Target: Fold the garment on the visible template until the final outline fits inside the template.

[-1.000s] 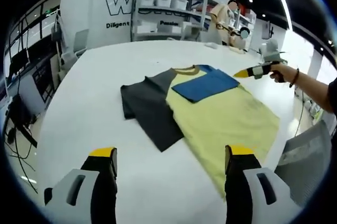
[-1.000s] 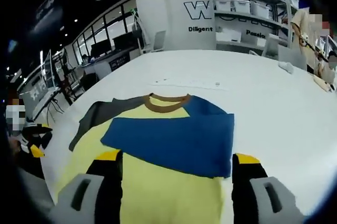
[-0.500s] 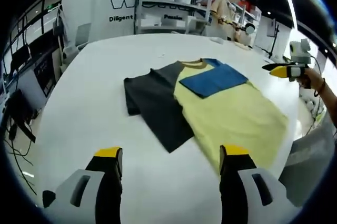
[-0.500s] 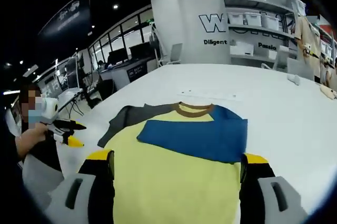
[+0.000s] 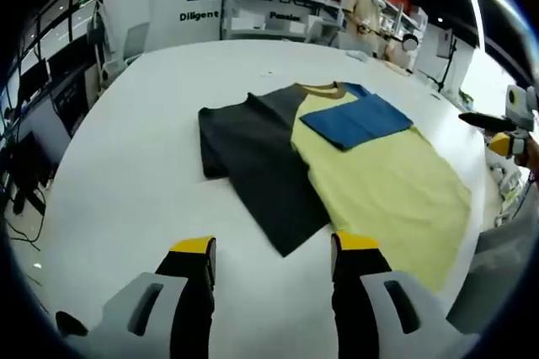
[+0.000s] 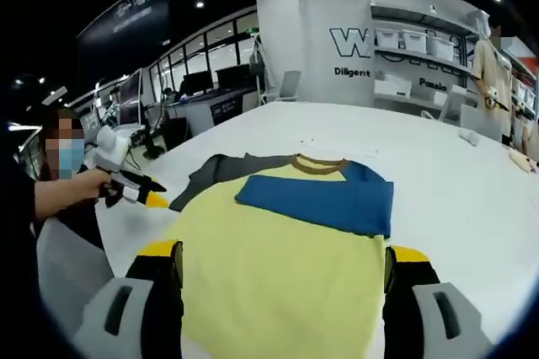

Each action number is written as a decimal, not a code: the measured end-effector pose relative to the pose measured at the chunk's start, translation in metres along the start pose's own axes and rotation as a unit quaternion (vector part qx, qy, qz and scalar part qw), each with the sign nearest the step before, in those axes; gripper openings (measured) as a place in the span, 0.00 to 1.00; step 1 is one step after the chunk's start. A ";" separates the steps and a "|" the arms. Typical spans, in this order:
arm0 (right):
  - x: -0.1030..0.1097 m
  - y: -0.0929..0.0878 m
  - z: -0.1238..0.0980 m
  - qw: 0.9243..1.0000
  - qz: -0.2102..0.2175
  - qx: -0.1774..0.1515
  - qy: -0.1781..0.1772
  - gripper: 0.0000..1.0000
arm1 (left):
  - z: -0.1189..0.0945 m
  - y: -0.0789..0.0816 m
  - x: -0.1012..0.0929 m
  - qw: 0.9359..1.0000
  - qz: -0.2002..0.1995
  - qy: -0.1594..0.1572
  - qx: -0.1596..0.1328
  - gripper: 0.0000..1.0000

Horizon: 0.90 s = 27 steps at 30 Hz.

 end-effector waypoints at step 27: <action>-0.001 -0.018 -0.033 0.999 0.010 0.006 -0.032 0.99 | 0.023 -0.001 -0.003 0.998 -0.011 0.062 0.008 0.13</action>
Point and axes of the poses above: the point that each gripper's makers call its tool centre point, and the gripper's own axes: z roughly forward along the fingers, x roughly to its left, y roughly out of its top, the point moved 9 cm from there along -z, roughly backward along the fingers, and after that the axes turned 13 degrees about -y, right-handed, at the moved point
